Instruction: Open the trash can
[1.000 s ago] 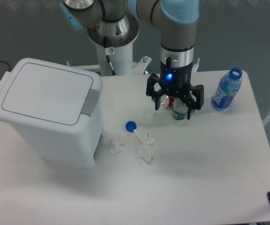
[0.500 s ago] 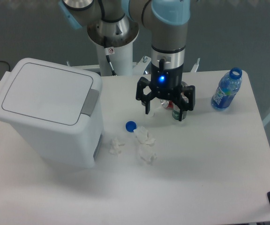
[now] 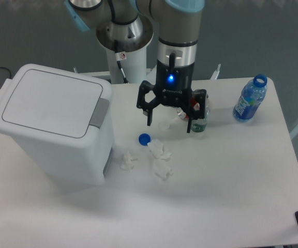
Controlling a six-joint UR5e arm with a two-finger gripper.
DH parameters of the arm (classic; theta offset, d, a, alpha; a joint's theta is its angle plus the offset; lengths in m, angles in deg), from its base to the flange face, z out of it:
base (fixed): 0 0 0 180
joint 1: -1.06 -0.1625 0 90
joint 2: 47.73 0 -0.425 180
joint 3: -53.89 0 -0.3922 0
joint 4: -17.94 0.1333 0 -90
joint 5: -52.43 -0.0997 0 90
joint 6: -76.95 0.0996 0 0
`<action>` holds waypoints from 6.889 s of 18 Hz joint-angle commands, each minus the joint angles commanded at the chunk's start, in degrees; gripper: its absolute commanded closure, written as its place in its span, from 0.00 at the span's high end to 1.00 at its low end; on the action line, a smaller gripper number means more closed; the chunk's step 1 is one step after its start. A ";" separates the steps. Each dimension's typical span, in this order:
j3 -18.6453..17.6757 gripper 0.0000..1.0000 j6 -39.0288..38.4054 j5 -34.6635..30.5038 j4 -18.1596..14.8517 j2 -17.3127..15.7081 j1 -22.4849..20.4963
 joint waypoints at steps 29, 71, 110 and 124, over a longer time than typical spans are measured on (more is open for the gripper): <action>-1.67 1.00 -12.05 4.75 -0.53 -1.32 5.36; -3.25 1.00 -11.61 4.58 -0.09 -1.76 5.27; -1.24 1.00 -9.85 4.84 -0.44 -1.32 4.04; -0.62 1.00 12.90 4.31 -0.35 -1.41 -2.81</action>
